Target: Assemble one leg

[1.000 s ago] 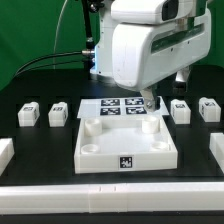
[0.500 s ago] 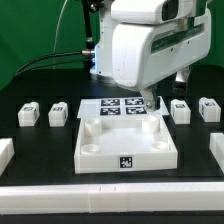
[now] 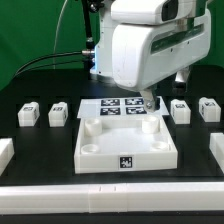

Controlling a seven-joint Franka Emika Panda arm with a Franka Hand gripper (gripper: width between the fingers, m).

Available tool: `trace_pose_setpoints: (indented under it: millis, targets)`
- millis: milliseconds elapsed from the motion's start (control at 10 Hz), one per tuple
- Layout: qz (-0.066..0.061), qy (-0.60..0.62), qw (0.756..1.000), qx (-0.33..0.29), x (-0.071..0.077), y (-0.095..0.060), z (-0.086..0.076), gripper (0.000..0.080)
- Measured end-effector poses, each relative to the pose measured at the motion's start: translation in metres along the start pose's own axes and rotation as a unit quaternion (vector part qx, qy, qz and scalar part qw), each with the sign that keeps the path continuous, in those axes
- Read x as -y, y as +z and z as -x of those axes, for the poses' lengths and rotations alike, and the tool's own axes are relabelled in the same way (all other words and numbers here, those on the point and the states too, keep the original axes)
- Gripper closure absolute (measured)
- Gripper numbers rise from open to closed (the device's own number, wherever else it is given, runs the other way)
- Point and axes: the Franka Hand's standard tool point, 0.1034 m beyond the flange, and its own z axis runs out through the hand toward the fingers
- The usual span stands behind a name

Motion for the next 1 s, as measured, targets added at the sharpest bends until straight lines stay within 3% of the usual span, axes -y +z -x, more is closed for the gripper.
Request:
trace_pose_setpoints:
  millis: [400,1000]
  targets:
    - [-0.019,-0.124,0.992,0.012,0.019,0.025,0.053,0.0150]
    - [-0.023,-0.131,0.991,0.014,0.022,0.030,0.058,0.0150]
